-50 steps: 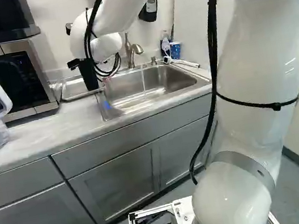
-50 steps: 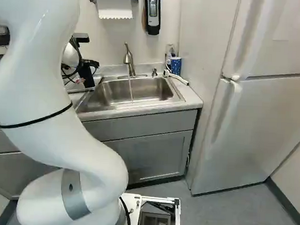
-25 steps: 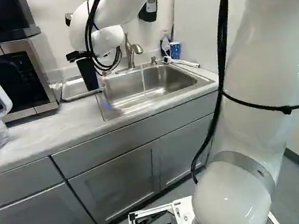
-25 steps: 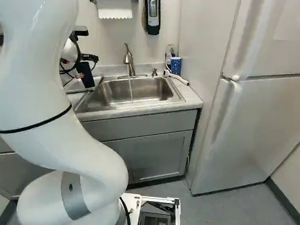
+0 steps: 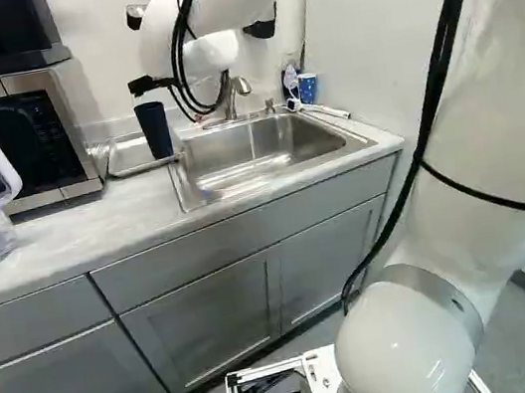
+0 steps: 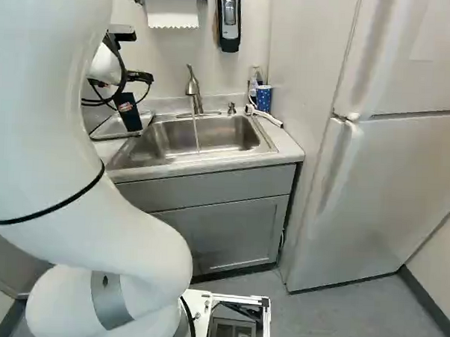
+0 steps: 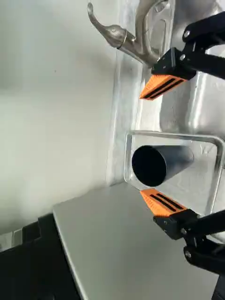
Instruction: Rinse the cup and place it in the tray
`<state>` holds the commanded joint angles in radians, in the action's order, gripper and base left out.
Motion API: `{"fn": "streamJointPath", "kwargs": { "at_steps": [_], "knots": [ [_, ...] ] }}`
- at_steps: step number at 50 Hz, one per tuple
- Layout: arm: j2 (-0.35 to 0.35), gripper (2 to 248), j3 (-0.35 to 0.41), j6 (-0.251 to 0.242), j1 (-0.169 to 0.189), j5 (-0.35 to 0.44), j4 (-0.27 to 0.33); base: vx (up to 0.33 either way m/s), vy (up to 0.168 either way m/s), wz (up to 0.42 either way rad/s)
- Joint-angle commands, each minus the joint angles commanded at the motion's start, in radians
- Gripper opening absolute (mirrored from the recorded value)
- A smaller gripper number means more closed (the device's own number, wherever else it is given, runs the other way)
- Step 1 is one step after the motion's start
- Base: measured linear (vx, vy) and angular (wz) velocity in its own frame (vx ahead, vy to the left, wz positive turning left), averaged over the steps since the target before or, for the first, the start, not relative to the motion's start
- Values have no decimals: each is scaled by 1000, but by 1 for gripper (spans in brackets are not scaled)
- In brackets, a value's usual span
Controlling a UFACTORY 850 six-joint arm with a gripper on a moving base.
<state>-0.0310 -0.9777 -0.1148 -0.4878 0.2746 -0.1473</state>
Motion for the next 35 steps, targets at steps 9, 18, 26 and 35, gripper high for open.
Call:
{"fn": "streamJointPath", "kwargs": {
  "at_steps": [9,18,26,35],
  "knots": [
    [-31,247,11,0,24,0,33,0,0,0],
    [-61,247,21,0,48,0,67,0,0,0],
    [-86,247,28,0,70,0,73,0,0,0],
    [-110,247,32,0,95,0,73,0,0,0]
  ]
}}
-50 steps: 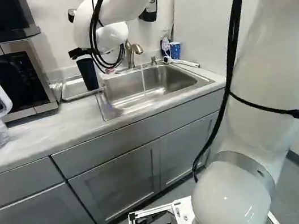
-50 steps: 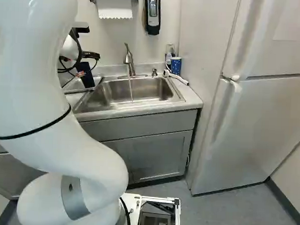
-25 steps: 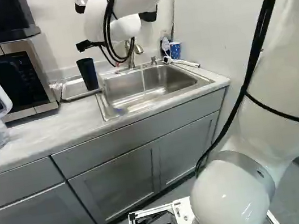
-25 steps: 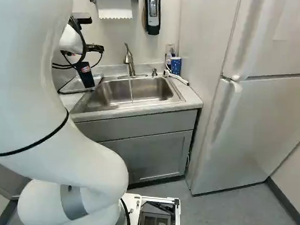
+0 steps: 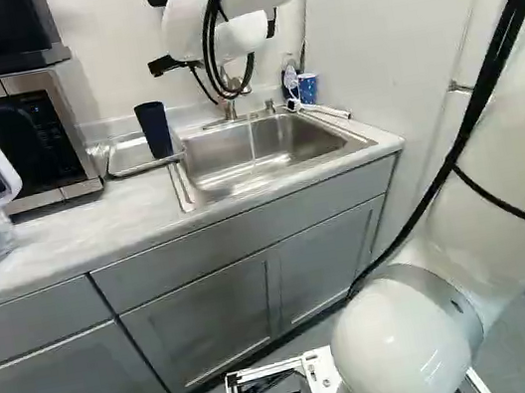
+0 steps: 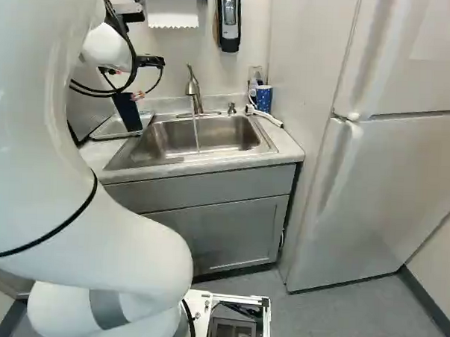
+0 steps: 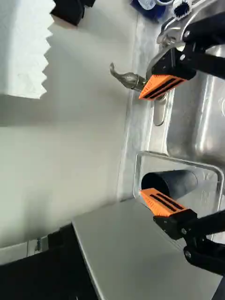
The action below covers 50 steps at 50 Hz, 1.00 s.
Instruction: Rinse the cup and place it in the tray
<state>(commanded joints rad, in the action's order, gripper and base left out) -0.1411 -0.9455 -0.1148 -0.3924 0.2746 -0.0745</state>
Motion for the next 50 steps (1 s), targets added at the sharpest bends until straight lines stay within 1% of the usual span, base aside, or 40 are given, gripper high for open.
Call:
{"fn": "streamJointPath", "kwargs": {
  "at_steps": [8,16,50],
  "knots": [
    [-5,247,-12,0,23,0,0,0,0,0],
    [8,247,-34,0,43,0,0,0,0,0],
    [159,247,-180,0,106,0,0,0,0,0]
  ]
}}
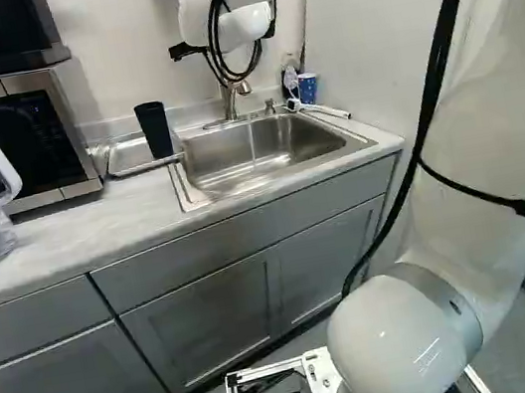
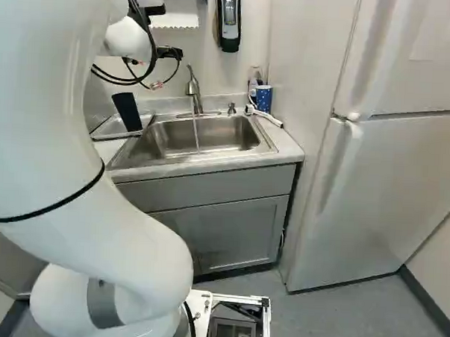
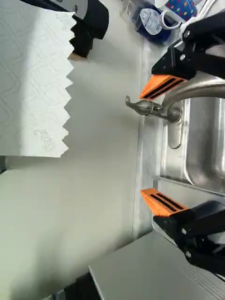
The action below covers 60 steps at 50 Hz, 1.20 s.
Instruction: Rinse the cup and place it in the tray
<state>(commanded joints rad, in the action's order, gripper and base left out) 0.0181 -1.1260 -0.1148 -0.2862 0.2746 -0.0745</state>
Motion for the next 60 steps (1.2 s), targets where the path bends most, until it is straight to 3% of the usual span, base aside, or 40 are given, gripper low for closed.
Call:
{"fn": "streamJointPath", "kwargs": {
  "at_steps": [29,60],
  "knots": [
    [138,247,-147,0,37,0,0,0,0,0],
    [262,247,-284,0,44,0,0,0,0,0]
  ]
}}
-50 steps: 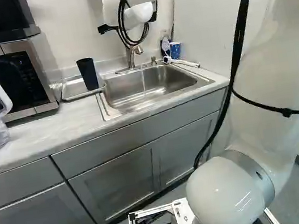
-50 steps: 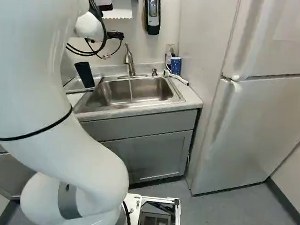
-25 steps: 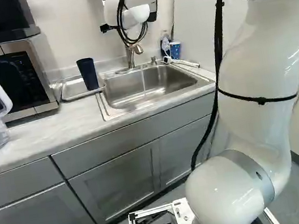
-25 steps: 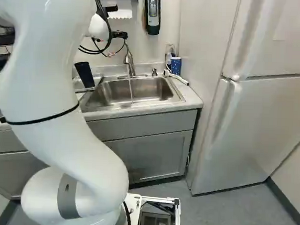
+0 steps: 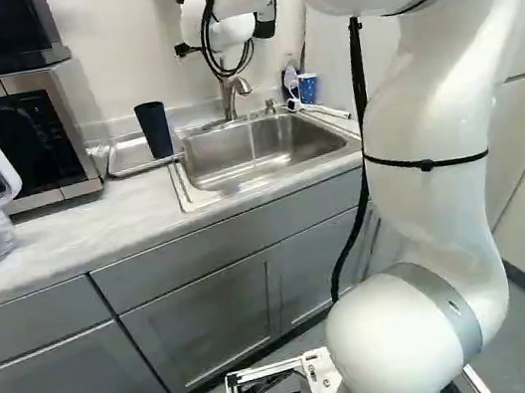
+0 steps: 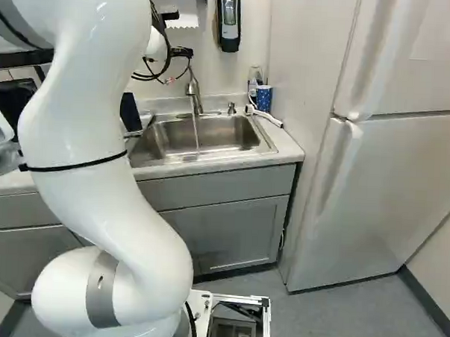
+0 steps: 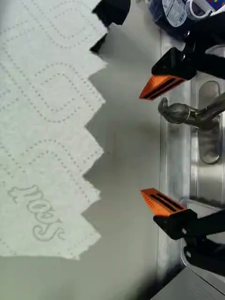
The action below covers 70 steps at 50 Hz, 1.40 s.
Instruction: Rinse the cup and place it in the tray
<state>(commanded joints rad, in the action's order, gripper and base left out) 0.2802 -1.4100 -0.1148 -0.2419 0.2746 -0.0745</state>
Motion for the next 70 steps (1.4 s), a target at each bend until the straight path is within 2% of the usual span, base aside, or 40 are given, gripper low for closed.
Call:
{"fn": "streamJointPath", "kwargs": {
  "at_steps": [20,70],
  "knots": [
    [31,247,-35,0,5,-6,0,0,0,0],
    [30,247,-34,0,5,-50,0,0,0,0]
  ]
}}
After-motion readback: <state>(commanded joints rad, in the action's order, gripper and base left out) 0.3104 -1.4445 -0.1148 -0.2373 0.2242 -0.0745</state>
